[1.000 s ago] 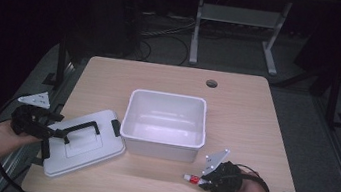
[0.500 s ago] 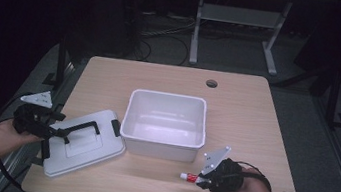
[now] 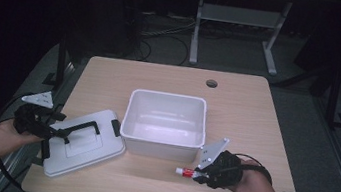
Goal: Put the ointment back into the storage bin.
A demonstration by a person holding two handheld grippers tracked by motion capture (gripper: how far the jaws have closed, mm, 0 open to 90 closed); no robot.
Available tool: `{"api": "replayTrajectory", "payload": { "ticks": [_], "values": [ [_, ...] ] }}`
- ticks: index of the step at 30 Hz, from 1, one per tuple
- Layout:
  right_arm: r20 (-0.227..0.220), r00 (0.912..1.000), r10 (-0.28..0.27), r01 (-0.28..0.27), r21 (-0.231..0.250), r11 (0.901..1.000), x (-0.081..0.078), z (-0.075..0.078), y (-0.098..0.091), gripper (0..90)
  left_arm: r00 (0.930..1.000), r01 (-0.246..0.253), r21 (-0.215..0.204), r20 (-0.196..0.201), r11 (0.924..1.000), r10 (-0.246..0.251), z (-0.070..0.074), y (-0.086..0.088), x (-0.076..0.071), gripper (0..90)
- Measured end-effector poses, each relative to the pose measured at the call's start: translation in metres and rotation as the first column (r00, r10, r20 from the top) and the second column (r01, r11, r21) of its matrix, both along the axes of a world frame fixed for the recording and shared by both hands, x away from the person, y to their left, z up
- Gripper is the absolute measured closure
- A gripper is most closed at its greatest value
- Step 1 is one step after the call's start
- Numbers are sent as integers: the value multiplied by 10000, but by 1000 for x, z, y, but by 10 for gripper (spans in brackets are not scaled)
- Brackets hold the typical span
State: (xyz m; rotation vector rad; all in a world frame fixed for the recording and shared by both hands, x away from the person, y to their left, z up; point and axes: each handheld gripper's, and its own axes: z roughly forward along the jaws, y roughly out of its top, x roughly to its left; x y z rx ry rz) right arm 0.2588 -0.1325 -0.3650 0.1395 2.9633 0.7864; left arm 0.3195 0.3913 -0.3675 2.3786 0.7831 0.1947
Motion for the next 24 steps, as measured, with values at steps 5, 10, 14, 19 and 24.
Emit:
{"api": "replayTrajectory", "payload": {
  "ticks": [5, 10, 14, 19, 24],
  "values": [
    [79, 9998, 165, -165, -18, 9999, 1, 11, 6, 712, 10000, -21, -19, -27, 10000, 21, 0, 0, 0, 278],
    [150, 9996, 258, -256, -101, 9996, 0, 20, 12, 712, 10000, 18, 35, -7, 10000, -18, 2, 1, 0, 278],
    [206, 9990, 398, -396, -100, 9992, 0, 25, 17, 712, 10000, 29, 33, -20, 10000, -29, 2, 1, -1, 277],
    [169, 9984, 534, -531, -159, 9985, 3, 30, 23, 712, 10000, 1, 57, -77, 10000, 0, 2, 2, -1, 275],
    [127, 9980, 619, -617, -123, 9980, 7, 36, 27, 712, 10000, 4, 98, -53, 10000, -4, 3, 2, -1, 275]
  ]
}}
